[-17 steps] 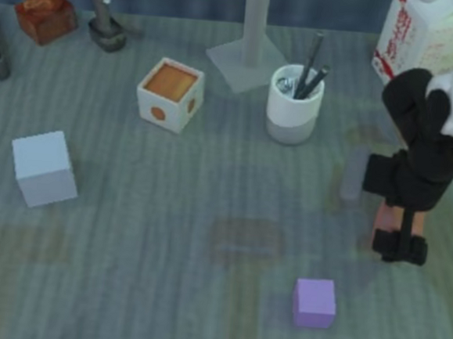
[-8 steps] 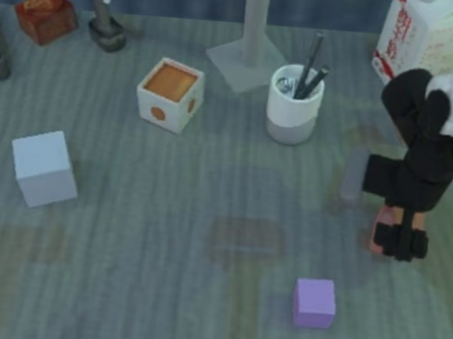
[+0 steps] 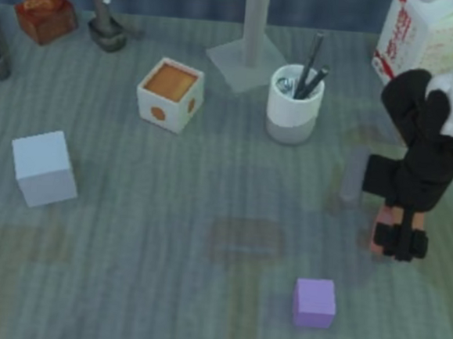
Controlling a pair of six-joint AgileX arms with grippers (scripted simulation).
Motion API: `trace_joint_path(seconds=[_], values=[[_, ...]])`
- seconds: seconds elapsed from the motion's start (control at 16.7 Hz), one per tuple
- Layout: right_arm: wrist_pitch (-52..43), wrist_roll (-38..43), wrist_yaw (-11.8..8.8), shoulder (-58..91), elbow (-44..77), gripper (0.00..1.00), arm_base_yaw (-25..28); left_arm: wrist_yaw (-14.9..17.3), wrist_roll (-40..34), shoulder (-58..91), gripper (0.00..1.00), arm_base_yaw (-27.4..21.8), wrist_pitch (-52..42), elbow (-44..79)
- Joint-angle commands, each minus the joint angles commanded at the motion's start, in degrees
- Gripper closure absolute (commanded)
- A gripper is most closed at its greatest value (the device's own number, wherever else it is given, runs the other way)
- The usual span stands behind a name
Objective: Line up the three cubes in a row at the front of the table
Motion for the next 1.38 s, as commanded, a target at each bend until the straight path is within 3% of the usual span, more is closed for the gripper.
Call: trace_joint_path(seconds=[0.54,0.96,1.14,1.38], values=[[-13.13,-0.16,-0.05,-6.04,6.9,1.0,0.45,0.0,0.0,0.0,0.0,0.0,0.0,0.0],[-14.03,0.4,-0.05,-6.33,7.48,1.0,1.04,0.0,0.0,0.0,0.0,0.0,0.0,0.0],[-14.97,3.33,-0.05,-6.22,8.27,1.0,6.71,0.0,0.0,0.0,0.0,0.0,0.0,0.0],[-16.65,9.59,-0.03,-6.59,9.44,1.0,20.32,0.0,0.0,0.0,0.0,0.0,0.0,0.0]])
